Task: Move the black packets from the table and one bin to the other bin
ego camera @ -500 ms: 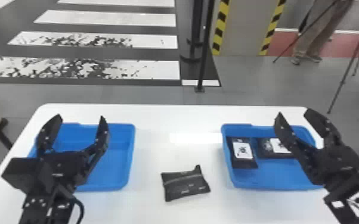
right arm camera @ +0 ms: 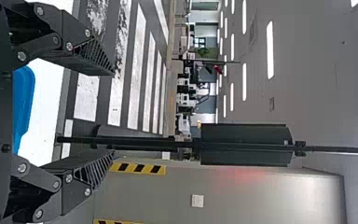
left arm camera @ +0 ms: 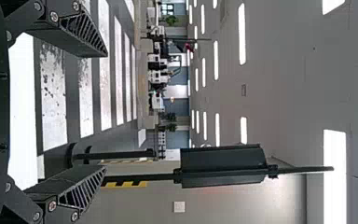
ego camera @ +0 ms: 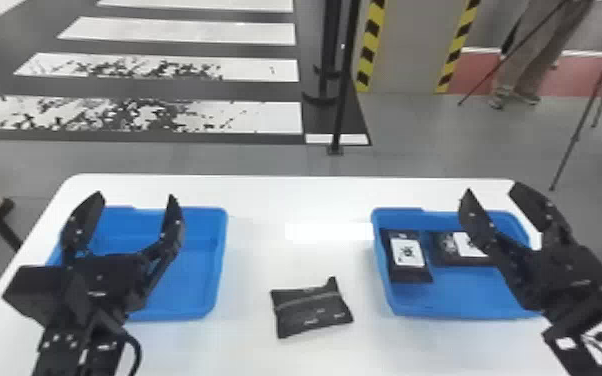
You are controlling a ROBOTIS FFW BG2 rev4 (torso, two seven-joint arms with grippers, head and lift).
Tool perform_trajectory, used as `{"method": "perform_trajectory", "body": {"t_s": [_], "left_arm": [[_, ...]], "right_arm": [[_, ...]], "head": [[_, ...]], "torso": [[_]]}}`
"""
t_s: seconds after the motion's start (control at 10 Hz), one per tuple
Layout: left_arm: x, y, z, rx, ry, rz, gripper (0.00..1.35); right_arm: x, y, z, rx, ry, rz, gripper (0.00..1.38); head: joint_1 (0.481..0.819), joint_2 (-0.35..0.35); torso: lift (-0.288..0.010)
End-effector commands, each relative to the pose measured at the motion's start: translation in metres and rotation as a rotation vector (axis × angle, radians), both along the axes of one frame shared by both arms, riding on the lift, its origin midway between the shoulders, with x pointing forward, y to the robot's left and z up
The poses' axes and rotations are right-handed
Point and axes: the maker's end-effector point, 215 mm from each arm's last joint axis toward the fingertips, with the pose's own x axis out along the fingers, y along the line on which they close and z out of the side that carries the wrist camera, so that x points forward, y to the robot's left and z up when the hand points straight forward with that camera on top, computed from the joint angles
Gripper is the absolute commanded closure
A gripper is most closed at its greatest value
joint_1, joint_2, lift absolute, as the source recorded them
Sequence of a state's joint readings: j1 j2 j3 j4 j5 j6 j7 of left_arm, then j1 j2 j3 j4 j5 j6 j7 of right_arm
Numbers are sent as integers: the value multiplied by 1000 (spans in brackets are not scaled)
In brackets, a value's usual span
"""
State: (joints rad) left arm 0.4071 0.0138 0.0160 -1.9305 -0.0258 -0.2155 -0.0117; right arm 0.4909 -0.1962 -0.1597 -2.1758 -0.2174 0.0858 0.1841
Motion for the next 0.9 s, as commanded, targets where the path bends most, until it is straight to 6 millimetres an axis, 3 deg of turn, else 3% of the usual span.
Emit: {"method": "perform_trajectory", "body": {"t_s": [0.0, 0.4, 0.8], "left_arm": [[0, 0, 0, 0, 0, 1, 188], [0, 0, -1, 0, 2, 0, 190], [0, 0, -3, -1, 10, 0, 190]], "right_arm": [[-1, 0, -1, 3, 2, 0, 472], [0, 12, -7, 15, 23, 28, 472], [20, 77, -29, -35, 80, 257, 467]], "head": [[695, -49], [695, -47], [695, 15]], "torso": [[-110], [-110], [-110]]}}
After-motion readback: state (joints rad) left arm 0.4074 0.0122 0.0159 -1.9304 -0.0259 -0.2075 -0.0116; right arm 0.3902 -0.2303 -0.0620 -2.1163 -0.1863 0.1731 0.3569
